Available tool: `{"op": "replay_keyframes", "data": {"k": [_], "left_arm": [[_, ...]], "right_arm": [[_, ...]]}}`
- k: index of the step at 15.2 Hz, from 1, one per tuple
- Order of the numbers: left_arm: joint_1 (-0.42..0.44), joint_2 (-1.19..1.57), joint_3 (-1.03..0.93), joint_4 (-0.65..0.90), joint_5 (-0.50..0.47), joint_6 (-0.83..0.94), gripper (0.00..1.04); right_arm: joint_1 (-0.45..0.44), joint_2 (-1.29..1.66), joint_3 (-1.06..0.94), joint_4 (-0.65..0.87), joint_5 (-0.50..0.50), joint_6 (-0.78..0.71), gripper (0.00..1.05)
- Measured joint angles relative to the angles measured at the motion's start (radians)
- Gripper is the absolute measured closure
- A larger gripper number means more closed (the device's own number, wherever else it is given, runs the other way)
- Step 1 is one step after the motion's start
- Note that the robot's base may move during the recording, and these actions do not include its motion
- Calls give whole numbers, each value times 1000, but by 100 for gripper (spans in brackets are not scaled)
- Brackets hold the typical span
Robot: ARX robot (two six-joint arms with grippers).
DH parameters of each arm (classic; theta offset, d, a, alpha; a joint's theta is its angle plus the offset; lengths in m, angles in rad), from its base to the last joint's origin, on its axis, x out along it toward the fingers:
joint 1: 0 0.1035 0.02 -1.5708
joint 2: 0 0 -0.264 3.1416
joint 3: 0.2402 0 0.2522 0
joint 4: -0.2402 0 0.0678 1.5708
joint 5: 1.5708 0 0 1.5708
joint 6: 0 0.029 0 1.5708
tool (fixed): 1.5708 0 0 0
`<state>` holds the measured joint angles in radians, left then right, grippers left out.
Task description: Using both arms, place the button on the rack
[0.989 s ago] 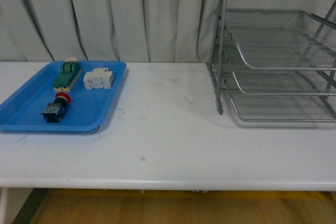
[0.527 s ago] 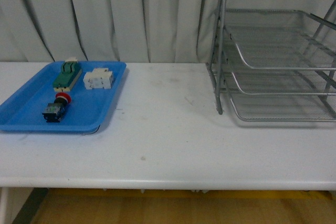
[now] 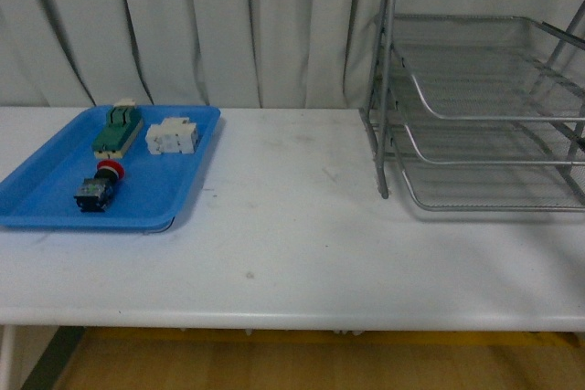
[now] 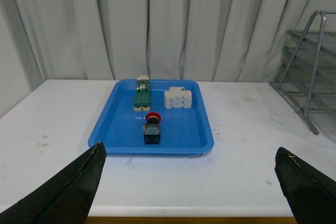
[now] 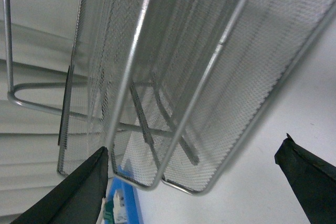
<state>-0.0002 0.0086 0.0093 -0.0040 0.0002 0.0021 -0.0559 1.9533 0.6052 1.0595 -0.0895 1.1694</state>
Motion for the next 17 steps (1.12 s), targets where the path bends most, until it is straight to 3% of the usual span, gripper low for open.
{"op": "replay_keyframes", "data": {"k": [4,11,15,17], "left_arm": [[0,0,0,0,0,0,7],[0,0,0,0,0,0,7],[0,0,0,0,0,0,7],[0,0,0,0,0,0,7]], "right_arm": [[39,100,232,-171,35,47,6],[69,129,177,-42,35,54,6],[67,221,283,-151,36,53,6],[61,261,374,-180,48,48,25]]}}
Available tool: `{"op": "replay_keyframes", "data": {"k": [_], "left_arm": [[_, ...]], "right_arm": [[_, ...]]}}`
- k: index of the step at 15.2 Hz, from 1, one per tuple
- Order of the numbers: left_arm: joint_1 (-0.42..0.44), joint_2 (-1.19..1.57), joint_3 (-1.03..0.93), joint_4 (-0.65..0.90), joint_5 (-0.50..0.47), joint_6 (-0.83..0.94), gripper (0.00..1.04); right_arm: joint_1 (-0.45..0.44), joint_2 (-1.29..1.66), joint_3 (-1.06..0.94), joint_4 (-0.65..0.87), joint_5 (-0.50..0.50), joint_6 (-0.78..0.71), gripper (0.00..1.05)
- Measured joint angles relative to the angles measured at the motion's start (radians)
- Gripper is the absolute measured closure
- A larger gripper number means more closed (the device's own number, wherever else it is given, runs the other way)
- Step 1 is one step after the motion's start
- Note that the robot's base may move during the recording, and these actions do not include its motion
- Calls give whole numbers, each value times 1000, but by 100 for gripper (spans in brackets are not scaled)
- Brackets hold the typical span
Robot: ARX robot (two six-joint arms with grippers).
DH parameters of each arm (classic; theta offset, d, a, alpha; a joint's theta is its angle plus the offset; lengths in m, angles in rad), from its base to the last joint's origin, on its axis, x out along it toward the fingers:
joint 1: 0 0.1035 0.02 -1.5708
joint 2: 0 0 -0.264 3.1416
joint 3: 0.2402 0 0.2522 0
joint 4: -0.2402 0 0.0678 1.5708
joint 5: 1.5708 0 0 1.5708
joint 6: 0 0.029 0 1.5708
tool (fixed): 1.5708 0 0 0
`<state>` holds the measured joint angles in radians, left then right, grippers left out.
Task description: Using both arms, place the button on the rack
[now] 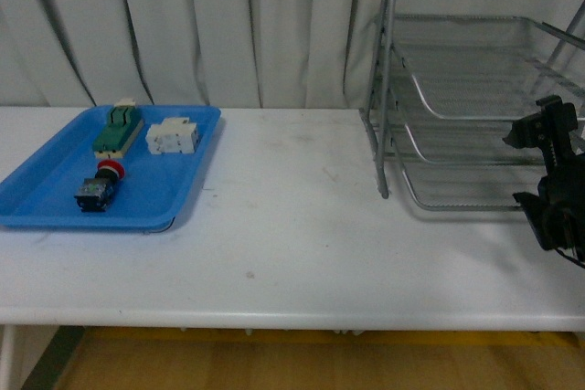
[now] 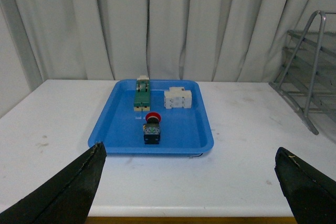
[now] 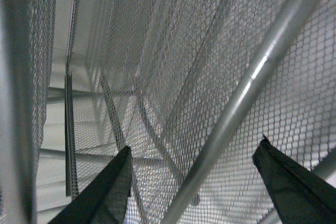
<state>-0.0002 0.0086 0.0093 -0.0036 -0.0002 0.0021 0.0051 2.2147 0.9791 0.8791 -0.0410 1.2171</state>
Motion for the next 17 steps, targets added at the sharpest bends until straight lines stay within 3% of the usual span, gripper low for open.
{"op": "replay_keyframes", "data": {"k": [2,5,7,10,13,17], "left_arm": [[0,0,0,0,0,0,7],[0,0,0,0,0,0,7],[0,0,0,0,0,0,7],[0,0,0,0,0,0,7],[0,0,0,0,0,0,7],[0,0,0,0,0,0,7]], "right_arm": [[-7,48,75,-43,8,-15,50],[-18,55,35,67,4,-12,87],[-27,6,-119,195,-15,132,99],[-47,-94,-417,394,-66,184,101],[-66,-142,-540,417,-110,156,98],[-79,-257,-632,401,-139,-77,51]]}}
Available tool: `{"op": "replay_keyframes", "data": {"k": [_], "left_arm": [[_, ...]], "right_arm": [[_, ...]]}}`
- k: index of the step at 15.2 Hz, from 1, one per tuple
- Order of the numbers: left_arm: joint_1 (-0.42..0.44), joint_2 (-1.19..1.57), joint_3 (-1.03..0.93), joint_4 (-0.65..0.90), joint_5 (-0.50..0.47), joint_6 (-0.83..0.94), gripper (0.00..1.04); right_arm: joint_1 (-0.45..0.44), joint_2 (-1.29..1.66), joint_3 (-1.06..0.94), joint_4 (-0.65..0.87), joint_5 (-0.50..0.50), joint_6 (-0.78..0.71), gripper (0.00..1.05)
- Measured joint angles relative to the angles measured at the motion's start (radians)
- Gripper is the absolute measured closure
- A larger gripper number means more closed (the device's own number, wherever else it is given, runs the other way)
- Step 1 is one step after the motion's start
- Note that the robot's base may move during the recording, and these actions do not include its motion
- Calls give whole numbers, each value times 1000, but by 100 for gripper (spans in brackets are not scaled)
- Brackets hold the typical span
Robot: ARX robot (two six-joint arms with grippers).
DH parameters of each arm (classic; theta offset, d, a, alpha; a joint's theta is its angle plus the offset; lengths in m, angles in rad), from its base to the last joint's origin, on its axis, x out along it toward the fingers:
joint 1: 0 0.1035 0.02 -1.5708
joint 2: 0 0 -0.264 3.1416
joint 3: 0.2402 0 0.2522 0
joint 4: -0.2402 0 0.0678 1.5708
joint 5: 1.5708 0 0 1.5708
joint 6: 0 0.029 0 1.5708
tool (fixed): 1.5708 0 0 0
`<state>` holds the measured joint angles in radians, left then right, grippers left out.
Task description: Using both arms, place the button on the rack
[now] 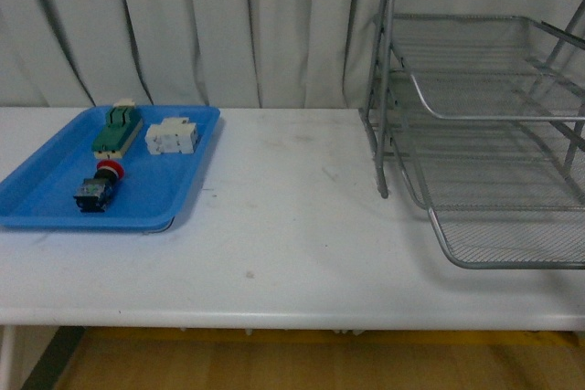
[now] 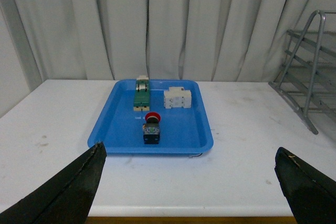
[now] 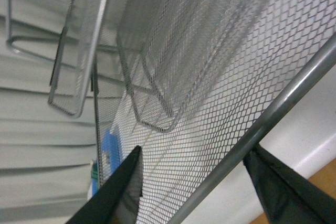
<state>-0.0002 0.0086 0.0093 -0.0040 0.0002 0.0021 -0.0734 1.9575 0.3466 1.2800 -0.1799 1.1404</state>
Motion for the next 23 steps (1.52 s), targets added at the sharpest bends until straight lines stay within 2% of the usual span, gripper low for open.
{"op": "replay_keyframes", "data": {"k": [3,4,5,6,8,9,12,16,17,23], "left_arm": [[0,0,0,0,0,0,7],[0,0,0,0,0,0,7],[0,0,0,0,1,0,7],[-1,0,0,1,0,0,7],[0,0,0,0,-1,0,7],[0,0,0,1,0,0,7],[0,0,0,0,0,0,7],[0,0,0,0,0,0,7],[0,0,0,0,-1,0,7],[0,0,0,0,0,0,7]], "right_arm": [[2,-315,-134,-201,15,-231,15],[6,-416,-182,-217,29,-283,5],[56,-367,-211,-23,137,-455,17],[75,-362,-260,-8,163,-670,30],[73,-523,-307,7,178,-985,54],[73,-613,-312,13,178,-1053,66],[73,-871,-337,-203,178,-1128,103],[73,-1176,-336,-495,179,-1134,103],[73,-1269,-336,-616,179,-1134,103],[73,-1556,-336,-874,179,-1134,103]]}}
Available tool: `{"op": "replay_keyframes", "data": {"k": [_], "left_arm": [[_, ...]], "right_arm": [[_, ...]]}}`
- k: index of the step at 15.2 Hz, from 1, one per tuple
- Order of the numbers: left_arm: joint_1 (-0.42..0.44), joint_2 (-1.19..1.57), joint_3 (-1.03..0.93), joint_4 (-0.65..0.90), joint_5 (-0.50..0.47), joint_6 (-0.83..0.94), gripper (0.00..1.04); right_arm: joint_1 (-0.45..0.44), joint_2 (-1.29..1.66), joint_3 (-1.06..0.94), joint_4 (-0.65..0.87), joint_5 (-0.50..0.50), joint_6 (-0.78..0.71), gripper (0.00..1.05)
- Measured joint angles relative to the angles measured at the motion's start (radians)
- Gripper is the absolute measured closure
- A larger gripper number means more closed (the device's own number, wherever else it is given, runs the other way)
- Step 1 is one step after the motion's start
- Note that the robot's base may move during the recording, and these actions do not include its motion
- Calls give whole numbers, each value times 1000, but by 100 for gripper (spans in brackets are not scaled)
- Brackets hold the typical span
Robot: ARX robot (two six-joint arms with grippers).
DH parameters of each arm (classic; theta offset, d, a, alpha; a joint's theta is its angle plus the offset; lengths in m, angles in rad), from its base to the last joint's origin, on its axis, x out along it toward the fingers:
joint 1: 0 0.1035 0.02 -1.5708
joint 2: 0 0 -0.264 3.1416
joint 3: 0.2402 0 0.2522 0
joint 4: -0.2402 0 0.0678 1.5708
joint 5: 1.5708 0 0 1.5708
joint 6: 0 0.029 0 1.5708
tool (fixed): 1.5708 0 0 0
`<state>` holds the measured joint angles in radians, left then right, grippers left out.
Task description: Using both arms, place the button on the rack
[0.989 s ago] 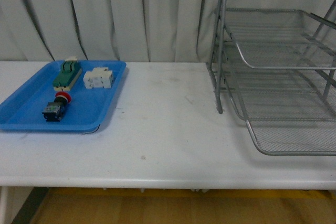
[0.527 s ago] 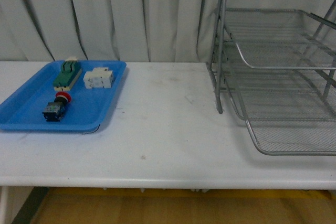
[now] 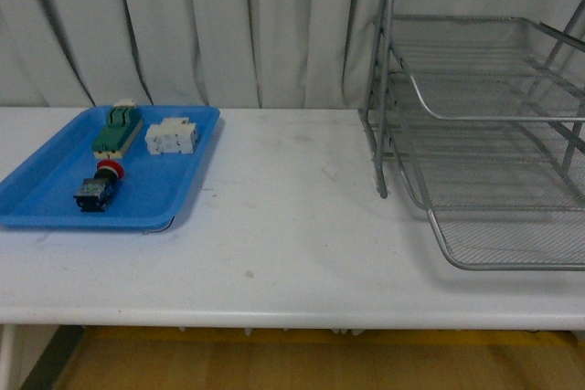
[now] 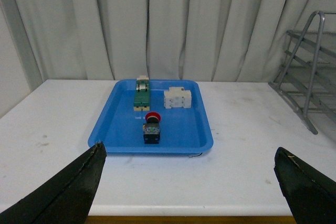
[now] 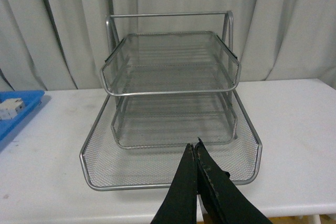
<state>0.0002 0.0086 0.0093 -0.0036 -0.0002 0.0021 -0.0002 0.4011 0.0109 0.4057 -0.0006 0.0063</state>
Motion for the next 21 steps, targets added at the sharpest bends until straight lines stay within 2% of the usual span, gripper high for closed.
{"op": "replay_keyframes", "data": {"k": [10,12,14,16,17,18,19,21], "left_arm": [[0,0,0,0,0,0,7],[0,0,0,0,-1,0,7],[0,0,0,0,0,0,7],[0,0,0,0,0,0,7],[-27,34,40,-132,-75,2,7],[-60,196,121,-250,-164,0,7],[-31,367,179,-210,-172,2,7],[19,650,272,-36,-96,6,7]], "right_arm": [[0,-229,0,-232,0,0,103],[0,-386,1,-410,1,0,103],[0,-396,1,-415,1,0,103],[0,-397,1,-410,1,-3,80],[0,-397,1,-409,1,-3,67],[0,-397,1,-410,2,-4,56],[0,-397,1,-409,1,-4,43],[0,-397,1,-410,1,-4,20]]}}
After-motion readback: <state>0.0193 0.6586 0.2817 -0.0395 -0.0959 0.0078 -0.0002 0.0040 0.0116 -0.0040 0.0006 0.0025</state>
